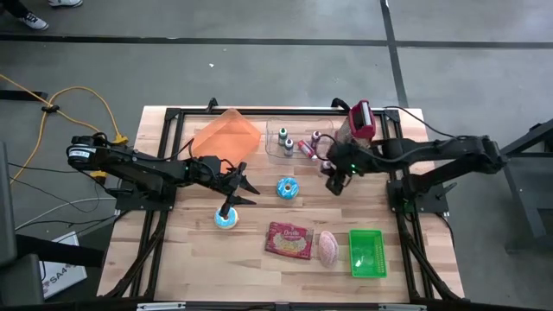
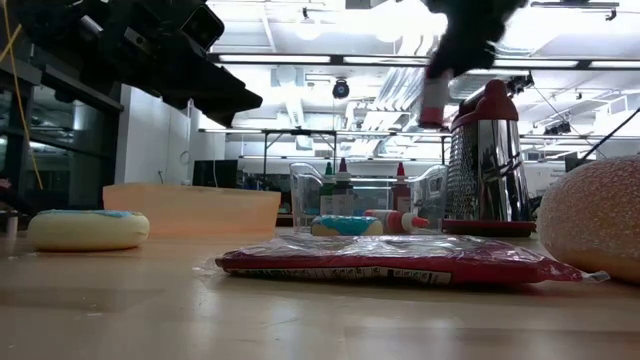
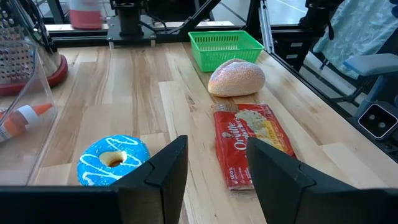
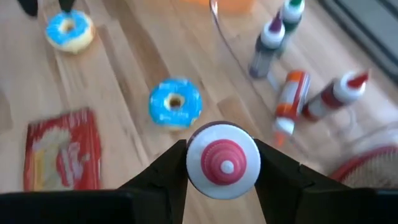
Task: Pick & Place Food Item
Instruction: Put the left red food coloring bottle into the transparent bin
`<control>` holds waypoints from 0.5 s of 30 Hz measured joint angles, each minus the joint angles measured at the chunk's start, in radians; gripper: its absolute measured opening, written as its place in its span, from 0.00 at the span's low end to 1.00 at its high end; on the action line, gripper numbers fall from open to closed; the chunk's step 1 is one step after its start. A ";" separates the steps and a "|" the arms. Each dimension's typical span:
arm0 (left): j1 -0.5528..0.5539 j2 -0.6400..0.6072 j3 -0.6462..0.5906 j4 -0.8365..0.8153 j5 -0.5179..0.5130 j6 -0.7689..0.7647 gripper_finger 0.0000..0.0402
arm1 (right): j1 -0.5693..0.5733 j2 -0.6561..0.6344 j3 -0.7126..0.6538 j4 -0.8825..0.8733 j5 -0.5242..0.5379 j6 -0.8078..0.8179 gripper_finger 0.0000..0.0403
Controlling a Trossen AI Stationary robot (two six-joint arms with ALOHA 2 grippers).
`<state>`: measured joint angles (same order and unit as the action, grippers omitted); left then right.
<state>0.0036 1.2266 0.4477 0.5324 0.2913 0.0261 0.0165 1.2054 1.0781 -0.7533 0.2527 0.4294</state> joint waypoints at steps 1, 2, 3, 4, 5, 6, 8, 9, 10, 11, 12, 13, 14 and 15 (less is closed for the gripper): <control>0.000 0.000 0.000 0.000 0.000 0.000 0.39 | -0.013 0.019 0.022 0.005 0.000 -0.013 0.35; 0.000 0.000 0.000 0.000 0.000 0.000 0.39 | -0.029 0.038 0.041 0.006 0.000 -0.021 0.35; 0.000 0.000 0.000 0.000 0.000 0.000 0.39 | -0.045 0.056 0.058 0.007 0.001 -0.032 0.35; 0.000 0.000 0.000 0.000 0.000 0.000 0.39 | -0.058 0.076 0.073 0.012 0.002 -0.039 0.35; 0.000 0.000 0.000 0.000 0.000 0.000 0.39 | -0.072 0.094 0.084 0.025 0.002 -0.042 0.35; 0.000 0.000 0.000 0.000 0.000 0.000 0.39 | -0.087 0.112 0.091 0.044 0.002 -0.042 0.35; 0.000 0.000 0.000 0.000 0.000 0.000 0.39 | -0.118 0.143 0.094 0.083 -0.003 -0.049 0.35; 0.000 0.000 0.000 0.000 0.000 0.000 0.39 | -0.134 0.158 0.094 0.100 -0.013 -0.058 0.35; 0.000 0.000 0.000 0.000 0.000 0.000 0.39 | -0.149 0.173 0.094 0.120 -0.025 -0.062 0.35; 0.000 0.000 0.000 0.000 0.000 0.000 0.39 | -0.166 0.189 0.094 0.140 -0.034 -0.065 0.35; 0.000 0.000 0.000 0.000 0.000 0.000 0.39 | -0.181 0.205 0.094 0.155 -0.041 -0.066 0.35; 0.000 0.000 0.000 0.000 0.000 0.000 0.39 | -0.197 0.221 0.094 0.168 -0.049 -0.069 0.35; 0.000 0.000 0.000 0.000 0.000 0.000 0.39 | -0.211 0.235 0.094 0.183 -0.051 -0.072 0.35; 0.000 0.000 0.000 0.000 0.000 0.000 0.39 | -0.225 0.249 0.094 0.199 -0.050 -0.081 0.35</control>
<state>0.0035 1.2266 0.4477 0.5323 0.2916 0.0261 -0.2089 1.4542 1.1717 -0.5541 0.2029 0.3488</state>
